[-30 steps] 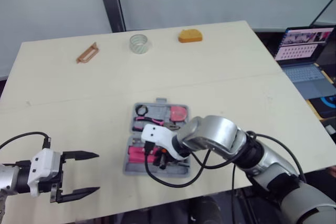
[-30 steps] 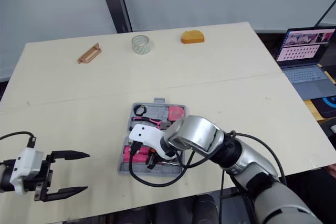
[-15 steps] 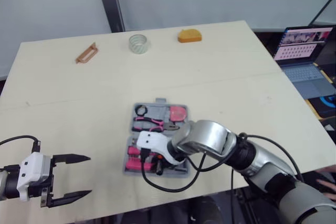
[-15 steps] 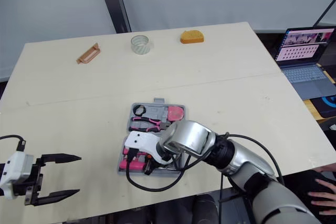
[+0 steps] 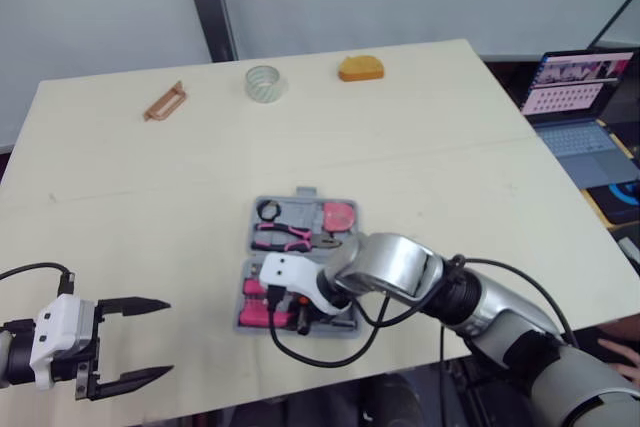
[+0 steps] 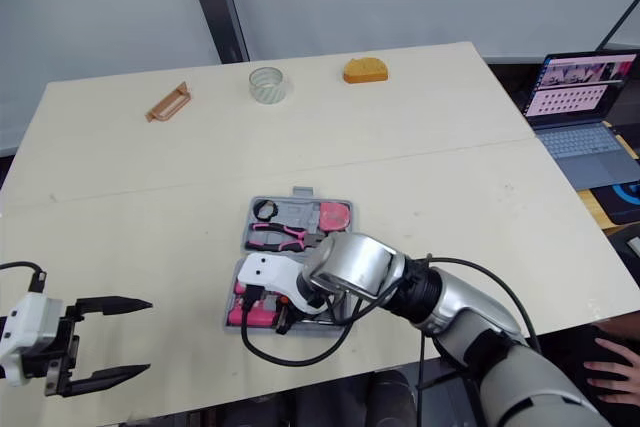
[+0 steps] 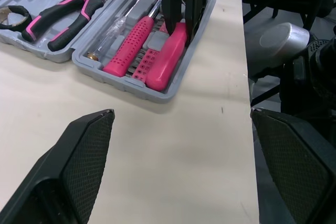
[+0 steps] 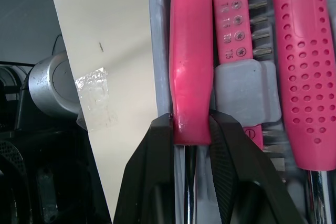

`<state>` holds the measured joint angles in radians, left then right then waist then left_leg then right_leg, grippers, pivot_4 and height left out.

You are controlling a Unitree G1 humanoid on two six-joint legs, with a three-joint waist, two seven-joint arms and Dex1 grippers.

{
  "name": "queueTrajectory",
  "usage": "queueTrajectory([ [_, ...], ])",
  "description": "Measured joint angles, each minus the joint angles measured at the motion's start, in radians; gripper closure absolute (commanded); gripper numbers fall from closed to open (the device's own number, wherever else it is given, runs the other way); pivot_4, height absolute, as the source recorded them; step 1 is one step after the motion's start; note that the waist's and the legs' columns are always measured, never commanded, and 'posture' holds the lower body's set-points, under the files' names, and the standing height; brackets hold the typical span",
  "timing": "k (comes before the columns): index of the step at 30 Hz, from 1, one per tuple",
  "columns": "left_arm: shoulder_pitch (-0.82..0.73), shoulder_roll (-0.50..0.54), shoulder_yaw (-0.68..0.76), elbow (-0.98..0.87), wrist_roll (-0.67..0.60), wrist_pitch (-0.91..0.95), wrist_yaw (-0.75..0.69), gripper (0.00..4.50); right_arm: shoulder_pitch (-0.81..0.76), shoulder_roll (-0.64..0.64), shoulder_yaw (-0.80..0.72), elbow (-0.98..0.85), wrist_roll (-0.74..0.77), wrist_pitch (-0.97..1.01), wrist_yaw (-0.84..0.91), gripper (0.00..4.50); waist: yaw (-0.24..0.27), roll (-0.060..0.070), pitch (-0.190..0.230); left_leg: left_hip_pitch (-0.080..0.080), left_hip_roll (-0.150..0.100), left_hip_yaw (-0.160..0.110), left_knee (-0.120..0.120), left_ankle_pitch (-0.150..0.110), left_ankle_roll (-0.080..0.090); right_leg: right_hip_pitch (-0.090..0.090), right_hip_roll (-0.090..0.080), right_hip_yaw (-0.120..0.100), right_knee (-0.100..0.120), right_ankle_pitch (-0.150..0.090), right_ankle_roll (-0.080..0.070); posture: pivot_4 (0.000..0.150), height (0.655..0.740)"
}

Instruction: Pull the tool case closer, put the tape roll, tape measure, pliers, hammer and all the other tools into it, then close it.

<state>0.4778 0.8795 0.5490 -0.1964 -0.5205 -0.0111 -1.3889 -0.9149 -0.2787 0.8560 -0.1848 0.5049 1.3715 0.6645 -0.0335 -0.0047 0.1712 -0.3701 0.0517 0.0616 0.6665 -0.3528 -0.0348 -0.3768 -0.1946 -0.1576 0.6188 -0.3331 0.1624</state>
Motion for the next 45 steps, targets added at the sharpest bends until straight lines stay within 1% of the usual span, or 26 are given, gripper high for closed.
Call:
queueTrajectory([
  [2, 0.002, 0.000, 0.002, 0.000, 0.000, -0.003, 0.000, 0.00, 0.002, 0.000, 0.000, 0.000, 0.000, 0.000, 0.000, 3.09, 0.000, 0.000, 0.000, 0.000, 0.000, 0.000, 0.000, 0.000, 0.000, 0.000, 0.000, 0.000, 0.000, 0.000, 0.000, 0.150, 0.7400],
  [3, 0.002, 0.000, 0.002, 0.000, 0.000, -0.005, 0.000, 0.00, 0.003, 0.000, 0.000, 0.000, 0.000, 0.000, 0.003, 2.79, 0.000, 0.000, 0.000, 0.000, 0.000, 0.000, 0.000, 0.000, 0.000, 0.000, 0.000, 0.000, 0.000, 0.000, 0.000, 0.150, 0.7400],
  [8, 0.003, -0.001, 0.002, 0.001, 0.000, -0.014, 0.000, 0.00, 0.005, 0.005, -0.001, -0.010, 0.011, 0.000, 0.031, 0.33, 0.000, 0.000, 0.000, 0.000, 0.000, 0.000, 0.000, 0.000, 0.000, 0.000, 0.000, 0.000, 0.000, 0.000, 0.000, 0.150, 0.7400],
  [9, 0.003, -0.001, 0.002, 0.002, 0.000, -0.017, 0.000, 0.00, 0.004, 0.008, -0.010, -0.013, 0.019, 0.005, 0.034, 0.04, 0.000, 0.000, 0.000, 0.000, 0.000, 0.000, 0.000, 0.000, 0.000, 0.000, 0.000, 0.000, 0.000, 0.000, 0.000, 0.150, 0.7400],
  [12, 0.002, -0.004, 0.001, 0.006, 0.001, -0.021, 0.000, 0.00, -0.006, -0.006, -0.051, -0.028, 0.032, 0.020, 0.039, 0.04, 0.001, 0.000, 0.000, 0.000, 0.000, 0.000, 0.001, 0.000, 0.000, 0.000, 0.000, 0.000, 0.000, 0.000, 0.000, 0.150, 0.7400],
  [16, -0.006, -0.011, -0.001, 0.013, 0.005, -0.025, 0.001, 0.00, -0.026, -0.054, -0.141, -0.086, 0.059, 0.051, 0.047, 0.04, 0.003, -0.001, -0.001, 0.000, 0.000, 0.000, 0.000, 0.000, 0.000, 0.000, 0.000, 0.000, 0.000, 0.000, 0.000, 0.150, 0.7400],
  [20, -0.028, -0.015, -0.014, 0.014, 0.012, -0.030, 0.005, 0.00, -0.015, -0.067, -0.178, -0.109, 0.070, 0.068, 0.046, 0.04, 0.003, -0.001, -0.001, 0.000, 0.000, 0.000, 0.000, 0.000, 0.000, 0.000, 0.000, 0.000, 0.000, 0.000, 0.000, 0.150, 0.7400],
  [22, -0.038, -0.015, -0.018, 0.015, 0.012, -0.033, 0.008, 0.00, 0.003, -0.074, -0.195, -0.129, 0.068, 0.043, 0.046, 0.04, 0.003, -0.001, -0.001, 0.000, 0.000, 0.000, 0.000, 0.000, 0.000, 0.000, 0.000, 0.000, 0.000, 0.000, 0.000, 0.150, 0.7400],
  [24, -0.043, -0.015, -0.020, 0.016, 0.013, -0.033, 0.012, 0.00, 0.033, -0.096, -0.195, -0.148, 0.051, -0.024, 0.046, 0.04, 0.002, -0.001, -0.001, 0.000, 0.000, 0.000, 0.000, 0.000, 0.000, 0.000, 0.000, 0.000, 0.000, 0.000, 0.000, 0.150, 0.7400],
  [27, -0.062, -0.016, -0.028, 0.017, 0.014, -0.032, 0.019, 0.00, 0.140, -0.143, -0.196, -0.179, -0.005, -0.207, 0.048, 0.81, 0.003, -0.001, -0.001, 0.000, 0.000, 0.000, 0.000, 0.000, 0.000, 0.000, 0.000, 0.000, 0.000, 0.000, 0.000, 0.150, 0.7400],
  [29, -0.079, -0.017, -0.040, 0.017, 0.014, -0.028, 0.024, 0.00, 0.215, -0.160, -0.195, -0.190, -0.042, -0.326, 0.054, 1.74, 0.004, -0.001, -0.001, 0.000, 0.000, 0.001, 0.001, 0.000, 0.000, 0.000, 0.000, 0.000, 0.000, 0.000, 0.000, 0.150, 0.7400],
  [32, -0.098, -0.020, -0.063, 0.017, 0.014, -0.021, 0.036, 0.00, 0.315, -0.170, -0.198, -0.193, -0.100, -0.501, 0.064, 3.36, 0.004, -0.002, -0.001, 0.000, 0.000, 0.001, 0.001, 0.000, 0.000, 0.000, 0.000, 0.000, 0.000, 0.000, 0.000, 0.150, 0.7400],
  [34, -0.111, -0.021, -0.077, 0.017, 0.014, -0.020, 0.042, 0.00, 0.346, -0.169, -0.198, -0.180, -0.126, -0.574, 0.073, 4.37, 0.004, -0.002, -0.001, 0.001, 0.000, 0.001, 0.001, 0.000, 0.000, 0.000, 0.000, 0.000, 0.000, 0.000, 0.000, 0.150, 0.7400],
  [36, -0.119, -0.022, -0.090, 0.017, 0.014, -0.019, 0.046, 0.00, 0.363, -0.164, -0.199, -0.155, -0.156, -0.638, 0.080, 4.37, 0.002, -0.002, -0.001, 0.001, 0.000, 0.001, 0.000, 0.000, 0.000, 0.000, 0.000, 0.000, 0.000, 0.000, 0.000, 0.150, 0.7400],
  [40, -0.120, -0.023, -0.093, 0.018, 0.014, -0.020, 0.046, 0.00, 0.407, -0.140, -0.201, -0.089, -0.191, -0.699, 0.086, 4.37, 0.003, -0.002, -0.001, 0.001, 0.000, 0.001, 0.000, 0.000, 0.000, 0.000, 0.000, -0.001, 0.000, 0.000, 0.000, 0.150, 0.7400],
  [45, -0.120, -0.023, -0.095, 0.035, 0.014, -0.027, 0.045, 0.00, 0.455, -0.126, -0.200, -0.073, -0.218, -0.771, 0.123, 4.37, 0.004, -0.002, -0.001, 0.001, 0.000, 0.001, 0.001, 0.000, 0.000, 0.000, 0.000, 0.000, 0.000, 0.000, 0.000, 0.150, 0.7400],
])
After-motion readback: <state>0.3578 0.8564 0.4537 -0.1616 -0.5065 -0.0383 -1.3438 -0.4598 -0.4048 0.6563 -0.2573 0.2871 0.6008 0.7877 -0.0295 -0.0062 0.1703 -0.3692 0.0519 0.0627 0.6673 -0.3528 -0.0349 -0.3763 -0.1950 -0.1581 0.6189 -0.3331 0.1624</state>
